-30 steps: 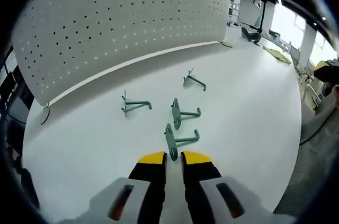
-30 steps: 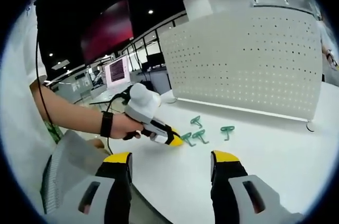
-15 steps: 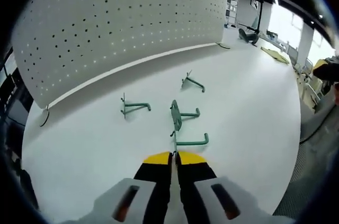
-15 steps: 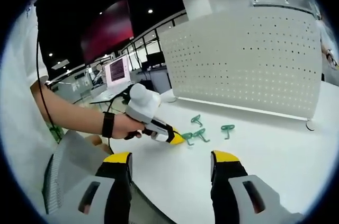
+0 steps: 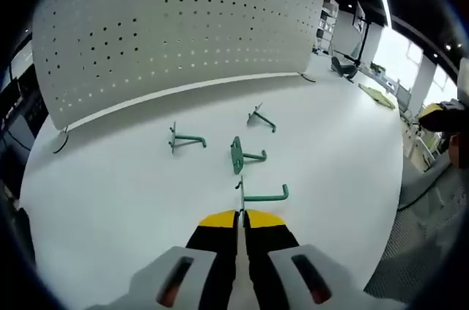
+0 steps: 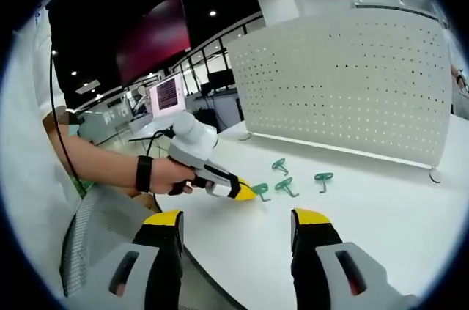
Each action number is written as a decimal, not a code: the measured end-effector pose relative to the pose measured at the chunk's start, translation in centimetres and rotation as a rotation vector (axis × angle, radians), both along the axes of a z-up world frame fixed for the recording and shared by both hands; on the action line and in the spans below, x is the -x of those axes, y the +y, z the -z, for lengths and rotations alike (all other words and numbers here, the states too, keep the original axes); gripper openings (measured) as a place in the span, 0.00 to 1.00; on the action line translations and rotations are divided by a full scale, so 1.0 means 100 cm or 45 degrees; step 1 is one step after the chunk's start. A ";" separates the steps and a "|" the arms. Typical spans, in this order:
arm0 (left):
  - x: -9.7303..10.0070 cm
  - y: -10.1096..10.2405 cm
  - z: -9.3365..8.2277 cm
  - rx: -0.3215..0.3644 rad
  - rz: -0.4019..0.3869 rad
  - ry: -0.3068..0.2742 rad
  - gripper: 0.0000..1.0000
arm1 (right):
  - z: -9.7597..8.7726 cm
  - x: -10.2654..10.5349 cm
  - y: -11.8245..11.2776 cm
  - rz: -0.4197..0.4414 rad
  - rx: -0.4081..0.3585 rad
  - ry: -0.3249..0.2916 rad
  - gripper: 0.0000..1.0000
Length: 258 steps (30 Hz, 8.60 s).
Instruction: Insert the hook assembly into the mounting plate slot until the hook locks in place.
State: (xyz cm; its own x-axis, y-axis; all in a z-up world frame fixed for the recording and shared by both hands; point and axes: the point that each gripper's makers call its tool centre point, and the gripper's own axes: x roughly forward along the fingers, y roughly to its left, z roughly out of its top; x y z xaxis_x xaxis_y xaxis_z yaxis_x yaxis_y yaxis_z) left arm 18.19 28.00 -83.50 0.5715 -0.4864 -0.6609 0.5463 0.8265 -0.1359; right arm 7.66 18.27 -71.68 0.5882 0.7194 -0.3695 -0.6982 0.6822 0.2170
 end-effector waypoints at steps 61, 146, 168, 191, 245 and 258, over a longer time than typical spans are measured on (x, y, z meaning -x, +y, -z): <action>0.095 -0.055 -0.145 0.441 0.190 -0.460 0.03 | -0.043 0.014 0.028 0.086 -0.365 0.036 0.26; 0.104 -0.045 -0.176 0.458 0.203 -0.632 0.40 | -0.098 -0.075 -0.039 0.397 -0.221 -0.152 0.01; 0.102 -0.036 -0.177 0.379 0.165 -0.655 0.59 | -0.142 -0.133 -0.064 0.480 -0.116 -0.355 0.01; 0.103 -0.031 -0.176 0.374 0.139 -0.628 0.64 | -0.166 -0.177 -0.081 0.617 -0.092 -0.435 0.01; 0.090 -0.018 -0.169 0.347 0.185 -0.594 0.69 | -0.202 -0.273 -0.123 0.868 -0.007 -0.484 0.01; 0.087 -0.014 -0.169 0.348 0.165 -0.593 0.71 | -0.201 -0.296 -0.130 0.885 0.028 -0.465 0.01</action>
State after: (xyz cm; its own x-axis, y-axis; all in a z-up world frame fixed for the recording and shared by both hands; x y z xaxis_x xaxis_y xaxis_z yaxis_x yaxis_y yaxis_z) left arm 9.53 26.59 -66.61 0.6973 -0.6905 -0.1922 0.6947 0.7171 -0.0557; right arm 37.23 5.26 -51.58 0.9877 0.1363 -0.0762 -0.1338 0.9903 0.0371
